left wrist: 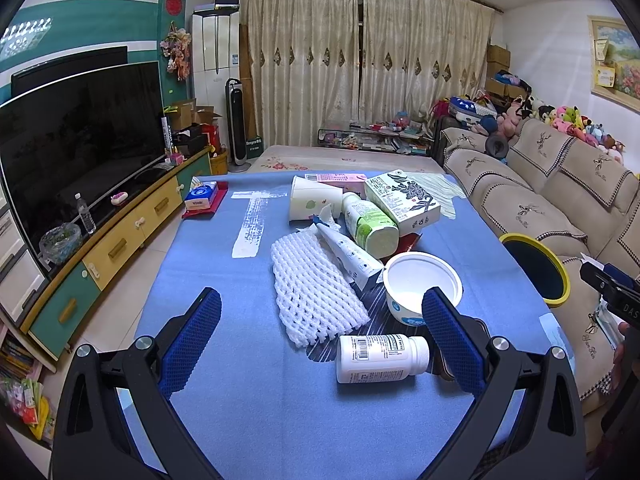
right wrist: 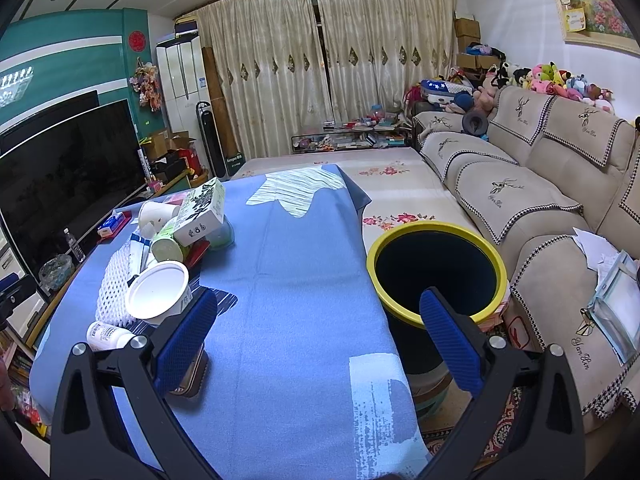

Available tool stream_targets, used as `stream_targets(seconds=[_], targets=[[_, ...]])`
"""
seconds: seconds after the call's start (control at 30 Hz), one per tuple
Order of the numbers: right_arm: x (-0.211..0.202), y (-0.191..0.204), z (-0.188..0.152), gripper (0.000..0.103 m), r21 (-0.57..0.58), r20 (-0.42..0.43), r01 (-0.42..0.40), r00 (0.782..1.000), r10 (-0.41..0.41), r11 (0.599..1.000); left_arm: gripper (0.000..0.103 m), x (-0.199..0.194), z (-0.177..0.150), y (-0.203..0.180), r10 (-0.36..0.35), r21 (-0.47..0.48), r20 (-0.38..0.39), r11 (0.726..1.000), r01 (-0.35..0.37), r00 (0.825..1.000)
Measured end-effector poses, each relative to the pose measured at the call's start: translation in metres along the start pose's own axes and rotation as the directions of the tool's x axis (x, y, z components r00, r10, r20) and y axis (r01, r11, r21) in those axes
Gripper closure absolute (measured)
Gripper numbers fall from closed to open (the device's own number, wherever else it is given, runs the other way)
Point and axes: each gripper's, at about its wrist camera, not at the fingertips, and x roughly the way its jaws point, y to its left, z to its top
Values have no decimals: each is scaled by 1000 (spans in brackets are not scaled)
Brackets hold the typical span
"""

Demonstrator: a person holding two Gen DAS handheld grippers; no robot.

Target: Collect trash

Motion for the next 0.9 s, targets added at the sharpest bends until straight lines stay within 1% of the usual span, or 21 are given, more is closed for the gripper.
stream_targets(seconds=[0.9], targets=[[3,0,-1,6,3,-8,-1,1000,1,1000,4,9,-3,-3,-2,1,-13,1000,2,1000]])
